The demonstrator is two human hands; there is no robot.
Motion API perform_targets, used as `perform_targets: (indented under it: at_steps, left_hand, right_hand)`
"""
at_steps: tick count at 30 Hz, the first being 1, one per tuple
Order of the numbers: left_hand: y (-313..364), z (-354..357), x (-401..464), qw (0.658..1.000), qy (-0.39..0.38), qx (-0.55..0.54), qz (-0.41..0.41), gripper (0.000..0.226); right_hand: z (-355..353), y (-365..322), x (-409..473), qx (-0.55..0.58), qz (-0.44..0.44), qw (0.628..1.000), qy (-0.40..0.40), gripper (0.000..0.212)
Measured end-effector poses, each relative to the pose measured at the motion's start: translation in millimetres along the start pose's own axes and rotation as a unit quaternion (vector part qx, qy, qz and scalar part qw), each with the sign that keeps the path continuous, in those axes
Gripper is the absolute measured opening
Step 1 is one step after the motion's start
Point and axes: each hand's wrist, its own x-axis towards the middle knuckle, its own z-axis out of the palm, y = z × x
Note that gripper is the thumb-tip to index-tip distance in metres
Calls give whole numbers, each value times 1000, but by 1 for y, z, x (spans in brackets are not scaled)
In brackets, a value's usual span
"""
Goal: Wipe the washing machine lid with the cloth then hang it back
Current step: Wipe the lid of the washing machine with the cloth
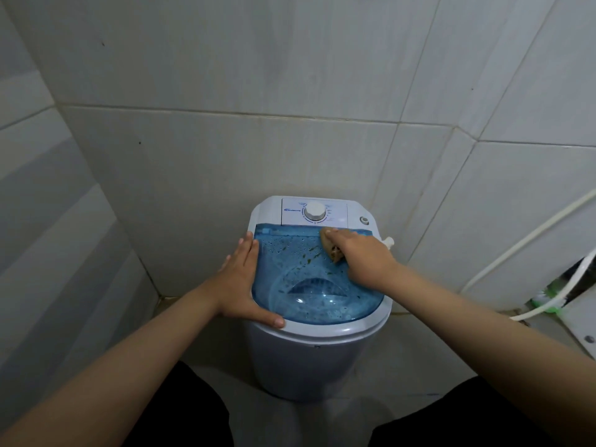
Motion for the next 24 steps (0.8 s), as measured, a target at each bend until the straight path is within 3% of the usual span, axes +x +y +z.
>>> perform_targets:
  at_steps: [8, 12, 19, 24]
  left_hand:
    - [4, -2, -2, 1000, -3, 2, -4, 161]
    - [4, -1, -3, 1000, -3, 4, -5, 161]
    - [4, -2, -3, 1000, -6, 2, -5, 160]
    - [5, -1, -2, 1000, -4, 3, -7, 160]
  right_hand:
    - [0, -15, -48, -14, -11, 1000, -21, 73]
    - [-2, -20, -65, -12, -27, 999, -38, 61]
    - [-51, -23, -46, 10, -37, 988, -153, 50]
    - [-61, -33, 3, 9, -34, 999, -28, 42]
